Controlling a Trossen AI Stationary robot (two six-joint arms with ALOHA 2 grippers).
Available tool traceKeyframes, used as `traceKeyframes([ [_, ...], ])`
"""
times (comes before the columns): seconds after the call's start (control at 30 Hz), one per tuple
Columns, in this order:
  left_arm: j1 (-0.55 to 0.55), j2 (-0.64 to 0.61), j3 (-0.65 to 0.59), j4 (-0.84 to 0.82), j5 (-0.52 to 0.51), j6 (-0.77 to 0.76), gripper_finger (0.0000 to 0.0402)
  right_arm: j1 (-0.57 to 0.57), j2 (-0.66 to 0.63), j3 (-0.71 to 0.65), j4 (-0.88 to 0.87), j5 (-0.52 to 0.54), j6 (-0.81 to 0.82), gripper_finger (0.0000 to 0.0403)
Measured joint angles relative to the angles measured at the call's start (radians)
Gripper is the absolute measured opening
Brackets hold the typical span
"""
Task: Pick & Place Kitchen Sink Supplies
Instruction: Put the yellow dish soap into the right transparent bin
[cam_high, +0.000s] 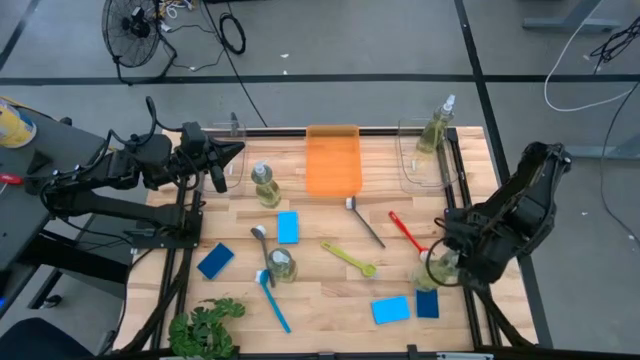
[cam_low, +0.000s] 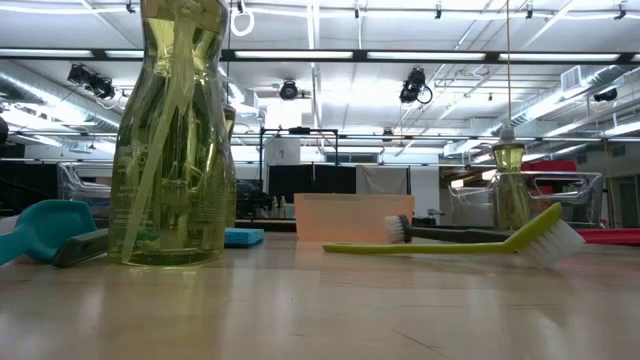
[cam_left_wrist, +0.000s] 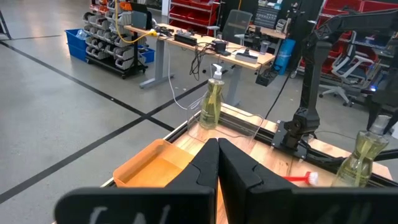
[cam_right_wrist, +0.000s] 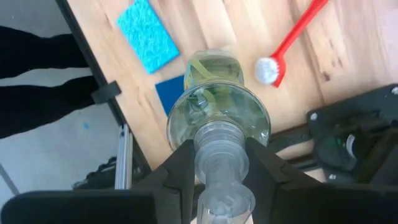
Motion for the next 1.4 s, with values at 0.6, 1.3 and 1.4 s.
traceKeyframes([
  [0.6, 0.0, 0.0, 0.0, -0.001, 0.0, 0.008, 0.0012, -0.233, -0.065, 0.002, 0.0, 0.1, -0.047, 0.0098],
  [1.3, 0.0, 0.0, 0.0, -0.001, 0.0, 0.008, 0.0012, -0.523, -0.238, 0.004, -0.002, 0.248, -0.157, 0.0098],
  [1.4, 0.0, 0.0, 0.0, -0.001, 0.0, 0.008, 0.0012, -0.562, -0.248, 0.03, -0.003, 0.276, -0.185, 0.0098],
])
